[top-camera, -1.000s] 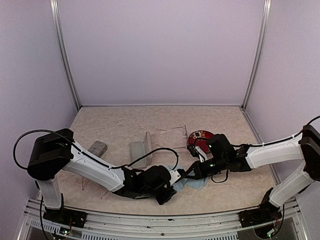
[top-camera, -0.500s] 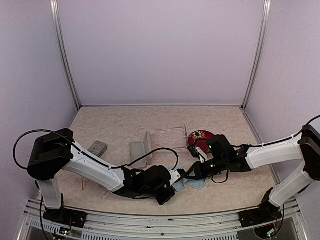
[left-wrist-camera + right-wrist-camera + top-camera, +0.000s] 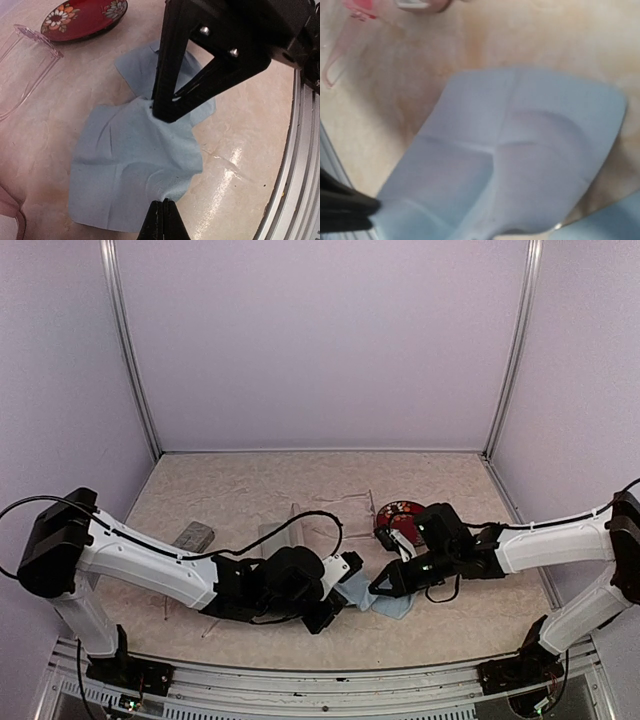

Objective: Organize the sunglasses
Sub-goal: Fold the glasses cleaning cloth at the center of the board.

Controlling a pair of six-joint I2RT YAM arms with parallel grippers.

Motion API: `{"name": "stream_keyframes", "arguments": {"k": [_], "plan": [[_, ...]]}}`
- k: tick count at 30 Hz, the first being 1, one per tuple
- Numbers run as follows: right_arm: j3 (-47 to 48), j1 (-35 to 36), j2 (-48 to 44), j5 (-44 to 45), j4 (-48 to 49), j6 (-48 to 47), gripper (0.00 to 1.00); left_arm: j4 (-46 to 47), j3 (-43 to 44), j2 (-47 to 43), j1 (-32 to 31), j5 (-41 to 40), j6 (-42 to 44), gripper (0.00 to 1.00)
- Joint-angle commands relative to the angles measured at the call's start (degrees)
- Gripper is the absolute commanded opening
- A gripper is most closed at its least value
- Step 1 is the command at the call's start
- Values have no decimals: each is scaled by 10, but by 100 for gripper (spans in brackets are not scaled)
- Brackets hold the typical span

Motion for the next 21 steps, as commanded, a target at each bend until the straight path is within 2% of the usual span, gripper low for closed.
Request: {"name": "stream_keyframes", "arguments": {"k": [1,11,21], "plan": [[14,9,-34,-15,-23,-11,0,-20,-14,-49,2,7,-8,0],[7,48,-93,12,-55,18,0,-65,-22,-113,-21,-6,-22,0],[-18,121,-153,73,-67,86,0,-76,-52,-151,-70,-35,-71,0]]}}
